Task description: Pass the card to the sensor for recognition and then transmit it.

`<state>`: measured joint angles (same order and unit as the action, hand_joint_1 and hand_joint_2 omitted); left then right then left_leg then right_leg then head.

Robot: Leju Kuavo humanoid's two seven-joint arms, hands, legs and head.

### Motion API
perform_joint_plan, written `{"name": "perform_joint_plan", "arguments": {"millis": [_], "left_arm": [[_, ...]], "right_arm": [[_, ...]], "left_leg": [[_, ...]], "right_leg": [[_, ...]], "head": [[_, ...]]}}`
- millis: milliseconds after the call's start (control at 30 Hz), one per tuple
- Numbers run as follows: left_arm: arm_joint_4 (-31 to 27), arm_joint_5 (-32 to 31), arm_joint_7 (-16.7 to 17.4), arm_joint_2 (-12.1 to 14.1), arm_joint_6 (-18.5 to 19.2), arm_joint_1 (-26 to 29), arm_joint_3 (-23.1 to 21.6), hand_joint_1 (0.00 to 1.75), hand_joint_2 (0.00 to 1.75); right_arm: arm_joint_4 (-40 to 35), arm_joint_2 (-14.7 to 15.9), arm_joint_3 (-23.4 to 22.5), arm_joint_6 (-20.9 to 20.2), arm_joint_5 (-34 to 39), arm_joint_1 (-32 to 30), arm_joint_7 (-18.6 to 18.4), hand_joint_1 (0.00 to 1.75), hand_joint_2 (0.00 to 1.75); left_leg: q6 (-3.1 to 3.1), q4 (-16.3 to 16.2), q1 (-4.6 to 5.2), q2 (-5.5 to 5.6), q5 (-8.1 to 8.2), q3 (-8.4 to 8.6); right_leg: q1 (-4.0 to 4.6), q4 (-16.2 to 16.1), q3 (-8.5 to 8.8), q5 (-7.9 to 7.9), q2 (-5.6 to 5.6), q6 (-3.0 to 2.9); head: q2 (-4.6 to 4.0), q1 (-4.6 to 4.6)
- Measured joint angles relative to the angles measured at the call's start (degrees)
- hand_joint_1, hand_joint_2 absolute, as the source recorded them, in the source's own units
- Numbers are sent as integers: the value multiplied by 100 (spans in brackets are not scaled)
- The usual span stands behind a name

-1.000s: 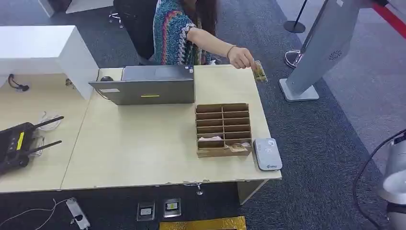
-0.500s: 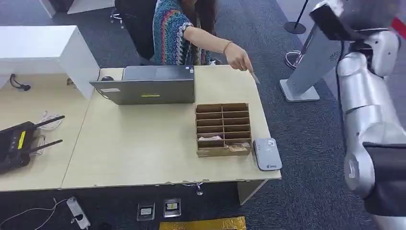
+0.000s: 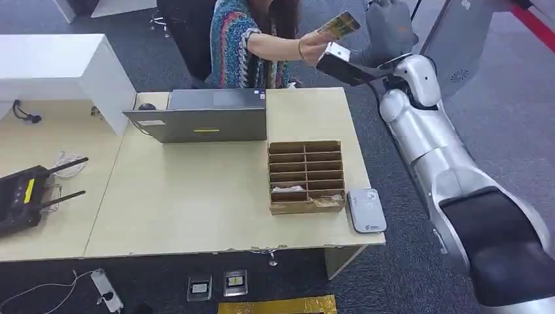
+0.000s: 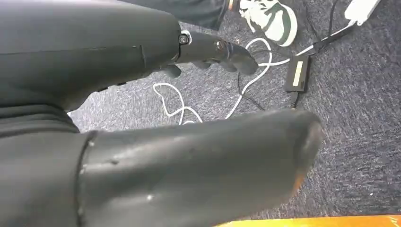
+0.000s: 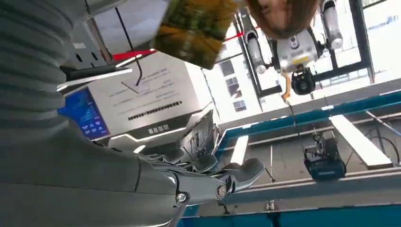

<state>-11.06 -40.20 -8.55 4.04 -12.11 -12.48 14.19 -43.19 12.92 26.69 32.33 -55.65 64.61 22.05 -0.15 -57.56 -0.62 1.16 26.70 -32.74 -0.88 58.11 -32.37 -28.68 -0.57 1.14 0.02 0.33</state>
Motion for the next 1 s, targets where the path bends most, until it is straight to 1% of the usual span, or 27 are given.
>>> {"name": "perform_joint_plan", "arguments": {"millis": [200, 467, 500, 533, 1000], "left_arm": [[0, 37, 0, 2, -35, 39, -31, 0, 0], [0, 42, 0, 0, -33, 44, -127, 0, 0], [0, 42, 0, 0, -33, 44, -133, 0, 0], [0, 42, 0, 0, -33, 44, -136, 0, 0], [0, 22, 0, 11, 4, 41, -140, 0, 0]], "right_arm": [[262, -26, 166, -48, 134, 34, -44, 0, 175], [426, -26, 253, -120, 179, 36, -158, 0, 175], [444, -26, 253, -129, 190, 36, -162, 106, 175], [461, -26, 256, -140, 199, 36, -166, 175, 175], [616, -20, 328, -387, 271, 37, -238, 175, 175]], "left_leg": [[0, -1, 0, -1, 0, -2], [0, -1, -1, -5, 0, -3], [0, -1, 0, -6, 0, -4], [0, -1, 0, -6, 0, -4], [0, -1, 0, -10, 0, -3]], "right_leg": [[0, 0, -6, 0, 1, 0], [1, 0, -12, 0, 7, 0], [1, 0, -12, 0, 8, 0], [0, 0, -12, 0, 9, 0], [0, 0, -14, 0, 13, 0]], "head": [[0, 0], [-2, 0], [-2, 2], [0, 2], [-2, 2]]}}
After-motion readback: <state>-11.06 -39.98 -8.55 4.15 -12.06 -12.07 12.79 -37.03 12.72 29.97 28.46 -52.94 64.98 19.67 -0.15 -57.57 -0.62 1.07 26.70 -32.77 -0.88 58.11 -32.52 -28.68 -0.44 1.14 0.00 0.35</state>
